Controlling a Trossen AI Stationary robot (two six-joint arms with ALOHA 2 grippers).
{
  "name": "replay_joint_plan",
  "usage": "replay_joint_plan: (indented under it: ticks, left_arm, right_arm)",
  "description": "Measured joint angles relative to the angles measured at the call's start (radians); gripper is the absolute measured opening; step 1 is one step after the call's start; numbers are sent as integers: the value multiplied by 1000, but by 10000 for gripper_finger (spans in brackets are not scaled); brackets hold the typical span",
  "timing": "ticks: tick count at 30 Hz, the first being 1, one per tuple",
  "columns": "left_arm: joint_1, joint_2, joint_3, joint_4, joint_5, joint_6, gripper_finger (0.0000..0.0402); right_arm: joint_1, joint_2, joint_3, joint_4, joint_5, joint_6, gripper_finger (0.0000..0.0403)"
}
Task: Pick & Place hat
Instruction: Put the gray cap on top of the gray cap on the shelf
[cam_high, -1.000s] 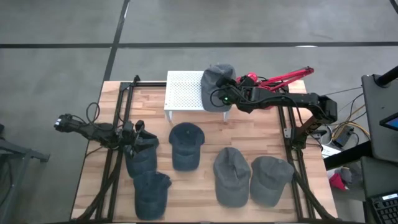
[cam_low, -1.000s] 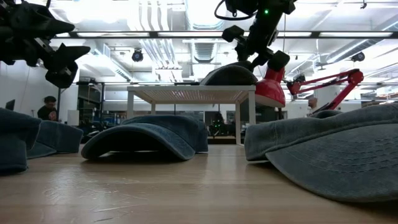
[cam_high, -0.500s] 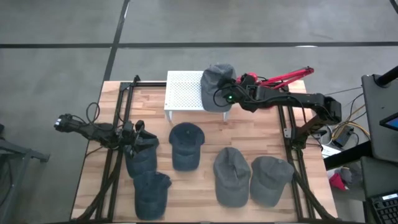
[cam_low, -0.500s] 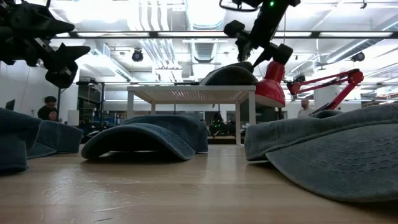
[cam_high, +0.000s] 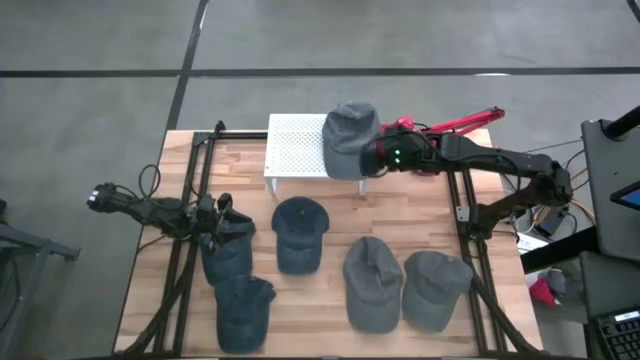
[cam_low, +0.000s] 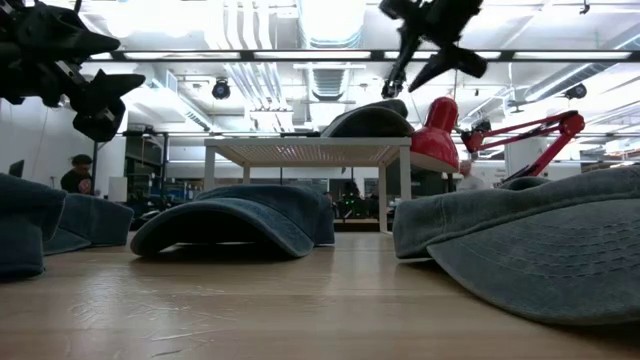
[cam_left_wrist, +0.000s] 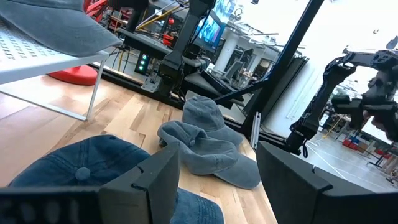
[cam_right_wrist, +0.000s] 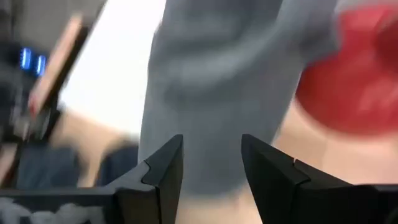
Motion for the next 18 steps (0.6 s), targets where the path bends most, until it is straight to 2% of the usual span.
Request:
replay_joint_plan:
  ticks: [3, 6, 12, 18]
  left_arm:
    - [0, 0, 0, 0, 0, 2, 216]
    - [0, 0, 0, 0, 0, 2, 216]
    - [0, 0, 0, 0, 0, 1, 216]
    - [0, 0, 0, 0, 0, 0, 216]
  right_arm:
    - [2, -20, 0, -123, -161, -2, 148]
    - [21, -37, 0, -259, -261, 23, 142]
    - [114, -61, 0, -472, -359, 137, 130]
    - [265, -66, 0, -495, -461, 298, 123]
